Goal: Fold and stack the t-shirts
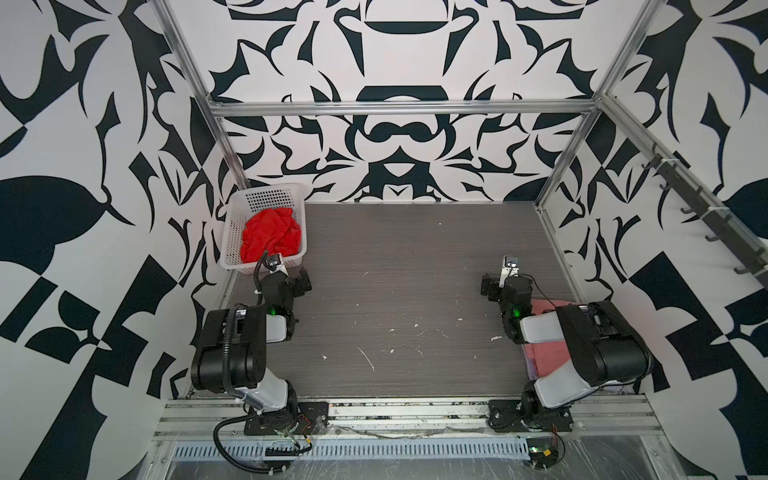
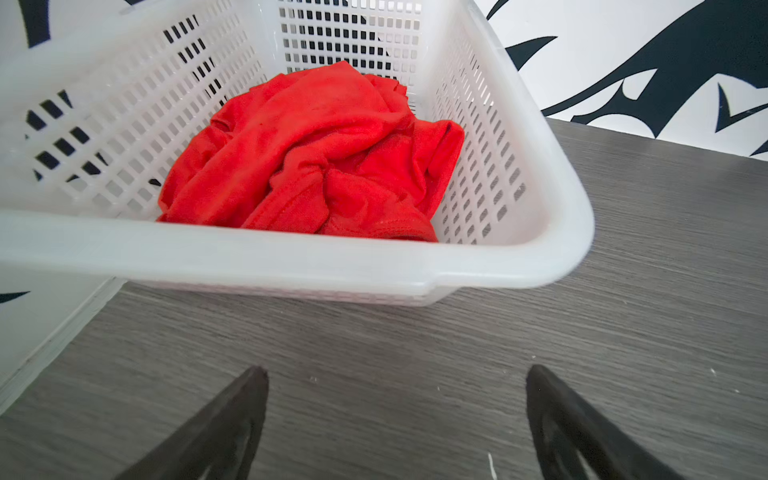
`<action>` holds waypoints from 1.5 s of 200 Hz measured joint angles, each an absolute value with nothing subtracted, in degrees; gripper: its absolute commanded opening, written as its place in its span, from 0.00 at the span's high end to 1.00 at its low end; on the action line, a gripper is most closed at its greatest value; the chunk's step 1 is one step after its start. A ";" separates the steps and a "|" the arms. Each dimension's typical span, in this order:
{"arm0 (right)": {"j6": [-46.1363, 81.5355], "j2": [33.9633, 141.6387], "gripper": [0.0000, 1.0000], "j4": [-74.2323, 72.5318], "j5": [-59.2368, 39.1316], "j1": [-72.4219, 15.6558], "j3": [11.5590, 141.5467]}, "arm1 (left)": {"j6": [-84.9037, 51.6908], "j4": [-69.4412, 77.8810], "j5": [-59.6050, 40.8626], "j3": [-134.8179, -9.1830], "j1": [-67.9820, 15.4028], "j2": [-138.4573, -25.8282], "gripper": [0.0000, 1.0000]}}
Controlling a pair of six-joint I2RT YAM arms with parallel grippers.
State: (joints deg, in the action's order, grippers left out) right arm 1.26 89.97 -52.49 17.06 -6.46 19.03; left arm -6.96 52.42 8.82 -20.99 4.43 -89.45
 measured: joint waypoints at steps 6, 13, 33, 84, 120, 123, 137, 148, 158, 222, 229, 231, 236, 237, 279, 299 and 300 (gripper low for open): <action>1.26 89.97 0.00 -52.49 17.06 -6.46 19.03 | -6.96 52.42 8.80 -20.99 4.43 -89.45 0.01; 1.26 89.97 0.00 -52.49 17.04 -6.46 19.03 | -6.96 52.42 8.75 -20.99 4.43 -89.45 0.01; 1.26 89.97 0.00 -52.47 17.04 -6.46 19.03 | -6.96 52.42 8.73 -20.99 4.43 -89.45 0.01; 1.26 89.97 0.00 -52.45 16.91 -6.46 19.03 | -6.94 52.42 8.71 -20.99 4.43 -89.45 0.01; 1.26 89.97 0.00 -52.45 16.91 -6.46 19.03 | -6.94 52.42 8.71 -20.99 4.43 -89.45 0.01; 1.26 89.97 0.00 -52.45 16.91 -6.46 19.03 | -6.94 52.42 8.71 -20.99 4.43 -89.45 0.01; 1.26 89.97 0.00 -52.45 16.91 -6.46 19.03 | -6.94 52.42 8.71 -20.99 4.43 -89.45 0.01; 1.26 89.97 0.00 -52.45 16.91 -6.46 19.03 | -6.94 52.42 8.71 -20.99 4.43 -89.45 0.01; 1.26 89.97 0.00 -52.45 16.91 -6.46 19.03 | -6.94 52.42 8.71 -20.99 4.43 -89.45 0.01; 1.26 89.52 0.00 -50.89 16.95 -6.46 19.35 | -6.76 52.45 8.71 -20.99 4.43 -89.45 0.01; 1.26 88.64 0.00 -48.49 16.95 -6.46 19.94 | -6.72 52.40 8.73 -20.99 4.43 -89.41 0.01; 1.26 88.20 0.00 -47.59 16.95 -6.46 20.21 | -6.72 52.18 8.73 -21.02 4.43 -89.30 0.01; 1.26 87.15 0.00 -45.23 16.91 -6.46 20.97 | -6.70 51.27 8.75 -21.17 4.43 -88.99 0.01; 1.26 86.94 0.00 -44.91 16.88 -6.46 21.08 | -6.70 51.03 8.75 -21.23 4.43 -88.88 0.01; 3.53 71.26 0.00 -27.97 13.85 -7.81 29.76 | -8.10 28.86 7.11 -32.18 4.43 -76.84 0.01; 9.43 65.04 0.00 -19.70 12.21 -9.10 35.18 | -11.64 18.15 4.86 -40.45 4.19 -70.35 0.01; 9.74 64.88 0.00 -19.33 12.16 -9.15 35.38 | -11.90 17.74 4.80 -40.75 4.16 -70.19 0.01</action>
